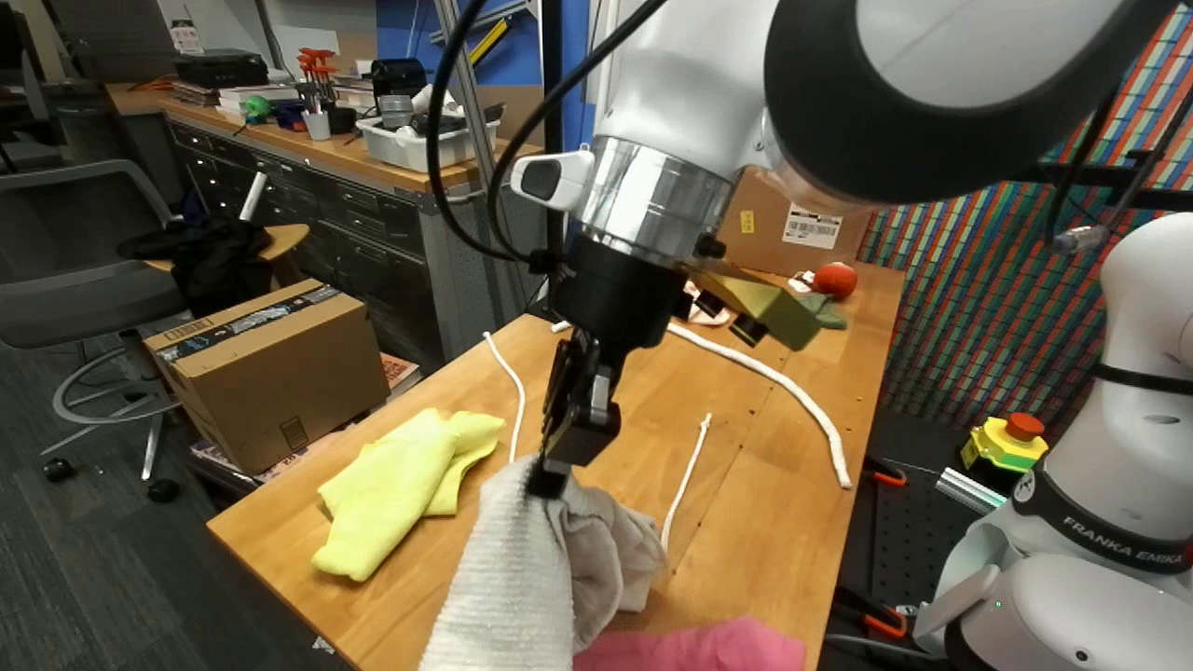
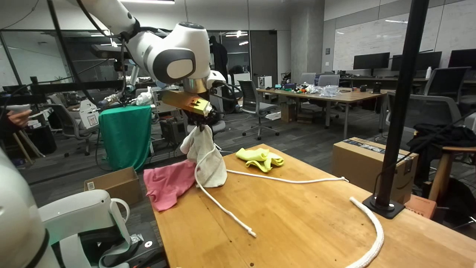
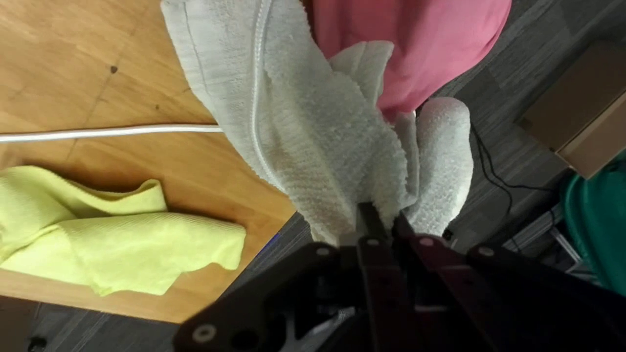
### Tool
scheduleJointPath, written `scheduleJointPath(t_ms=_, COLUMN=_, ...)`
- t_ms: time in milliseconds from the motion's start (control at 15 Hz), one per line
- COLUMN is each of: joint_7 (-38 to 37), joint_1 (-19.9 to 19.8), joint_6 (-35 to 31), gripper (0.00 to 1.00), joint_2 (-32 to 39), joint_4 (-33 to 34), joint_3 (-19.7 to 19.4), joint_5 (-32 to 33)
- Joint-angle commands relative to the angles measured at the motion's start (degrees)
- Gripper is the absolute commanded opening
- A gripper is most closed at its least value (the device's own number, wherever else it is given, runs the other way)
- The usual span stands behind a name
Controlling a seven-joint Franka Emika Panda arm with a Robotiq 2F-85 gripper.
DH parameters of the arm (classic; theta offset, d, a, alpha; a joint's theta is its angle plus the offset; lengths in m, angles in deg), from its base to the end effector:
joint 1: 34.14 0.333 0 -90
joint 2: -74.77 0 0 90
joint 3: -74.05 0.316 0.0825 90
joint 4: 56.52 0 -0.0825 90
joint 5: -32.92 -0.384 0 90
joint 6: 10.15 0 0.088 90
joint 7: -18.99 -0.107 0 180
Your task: Separate all the items on the table.
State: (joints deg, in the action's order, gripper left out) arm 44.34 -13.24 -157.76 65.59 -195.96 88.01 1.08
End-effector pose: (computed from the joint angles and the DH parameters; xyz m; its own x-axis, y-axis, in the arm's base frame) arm 0.4083 0.2745 0.3931 0.7841 0.5118 0.3511 0.6039 -0.7598 -0.2409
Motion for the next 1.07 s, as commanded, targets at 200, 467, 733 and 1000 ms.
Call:
scheduleJointPath(t_ms=200, joint_7=-0.73, joint_1=-1.85, joint_6=-1.11, gripper=0.05, joint_2=-2.46, joint_4=0.94, joint_3=-3.00, joint_5=1.54)
scheduleJointPath(t_ms=467, joint_7=-0.93, joint_1=-3.29, joint_6=-1.50, gripper=0.05, joint_2=-3.41, joint_4=0.68, joint_3=-4.98, joint_5=2.77)
scheduleJointPath(t_ms=733, joint_7=-1.41, joint_1=-5.25, joint_6=-1.71, gripper=0.05, joint_2=-4.14, joint_4=0.36, joint_3=-7.28, joint_5=4.11)
scheduleJointPath(t_ms=1000, joint_7=-1.56, joint_1=-6.92, joint_6=-1.85, gripper=0.05, joint_2=-4.51, joint_4=0.17, joint_3=-9.38, joint_5=4.52)
